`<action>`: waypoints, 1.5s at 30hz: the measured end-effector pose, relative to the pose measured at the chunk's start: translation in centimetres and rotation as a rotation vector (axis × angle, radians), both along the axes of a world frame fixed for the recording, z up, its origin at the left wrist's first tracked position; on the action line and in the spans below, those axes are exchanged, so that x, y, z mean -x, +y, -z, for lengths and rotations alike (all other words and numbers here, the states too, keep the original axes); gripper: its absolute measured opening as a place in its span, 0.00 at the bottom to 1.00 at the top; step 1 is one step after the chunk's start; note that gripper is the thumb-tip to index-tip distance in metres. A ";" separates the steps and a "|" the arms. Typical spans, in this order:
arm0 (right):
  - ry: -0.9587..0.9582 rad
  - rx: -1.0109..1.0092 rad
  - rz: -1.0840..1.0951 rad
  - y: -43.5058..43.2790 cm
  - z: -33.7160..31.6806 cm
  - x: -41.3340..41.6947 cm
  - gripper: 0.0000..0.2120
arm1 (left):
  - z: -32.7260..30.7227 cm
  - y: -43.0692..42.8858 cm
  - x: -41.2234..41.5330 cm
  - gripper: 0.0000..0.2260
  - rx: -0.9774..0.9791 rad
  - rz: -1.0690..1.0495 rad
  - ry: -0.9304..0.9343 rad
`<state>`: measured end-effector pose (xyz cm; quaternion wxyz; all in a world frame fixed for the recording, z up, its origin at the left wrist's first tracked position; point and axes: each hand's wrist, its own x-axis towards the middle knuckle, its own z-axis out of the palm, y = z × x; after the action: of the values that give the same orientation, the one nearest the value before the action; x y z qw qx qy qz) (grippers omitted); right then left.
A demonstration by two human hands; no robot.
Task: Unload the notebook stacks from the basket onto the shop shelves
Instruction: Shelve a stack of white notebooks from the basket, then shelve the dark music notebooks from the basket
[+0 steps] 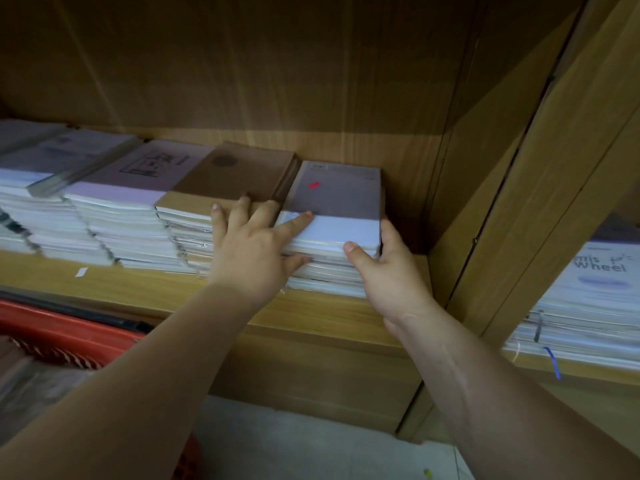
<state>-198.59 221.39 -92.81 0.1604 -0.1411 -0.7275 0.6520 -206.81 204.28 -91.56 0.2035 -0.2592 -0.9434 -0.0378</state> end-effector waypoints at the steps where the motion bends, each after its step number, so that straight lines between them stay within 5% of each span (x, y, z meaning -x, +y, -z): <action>1: 0.002 0.016 -0.018 0.1 0.0 0.0 0.21 | 0.1 0.1 0.0 0.28 -0.007 -0.001 0.002; 5: -0.009 -0.005 -0.001 0.0 -0.1 -0.1 0.22 | 0.2 0.2 -0.3 0.29 0.027 -0.027 0.009; 9: 0.101 -0.453 0.269 -2.3 0.0 -1.1 0.39 | 0.2 -1.9 -3.6 0.30 -0.067 -0.003 0.016; 14: 0.345 -0.577 0.025 -9.4 0.0 -4.2 0.34 | 2.6 -11.7 -9.0 0.34 -0.026 -0.085 -0.044; 23: 0.153 -0.429 -0.573 -24.4 2.3 -3.2 0.25 | -1.8 -31.6 -11.3 0.28 0.018 -0.485 0.010; 27: 0.081 -0.390 -0.767 -32.1 1.4 -0.4 0.24 | -5.4 -39.0 -8.0 0.29 0.049 -0.649 -0.167; 33: 0.020 -0.509 -0.909 -41.1 0.8 5.0 0.26 | -3.4 -48.4 -5.3 0.44 0.116 -0.717 -0.649; 41: -0.281 -0.667 -0.923 -41.0 2.3 2.6 0.39 | -0.6 -49.9 -6.3 0.39 0.066 -0.641 -0.592; 45: -0.598 -0.476 -0.771 -39.8 0.5 0.4 0.39 | -2.5 -47.7 -7.0 0.33 0.075 -0.614 -0.613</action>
<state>-199.03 181.60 -93.28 -0.2771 -0.0030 -0.8680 0.4120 -199.82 156.61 -89.05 -0.0936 0.0492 -0.9943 -0.0163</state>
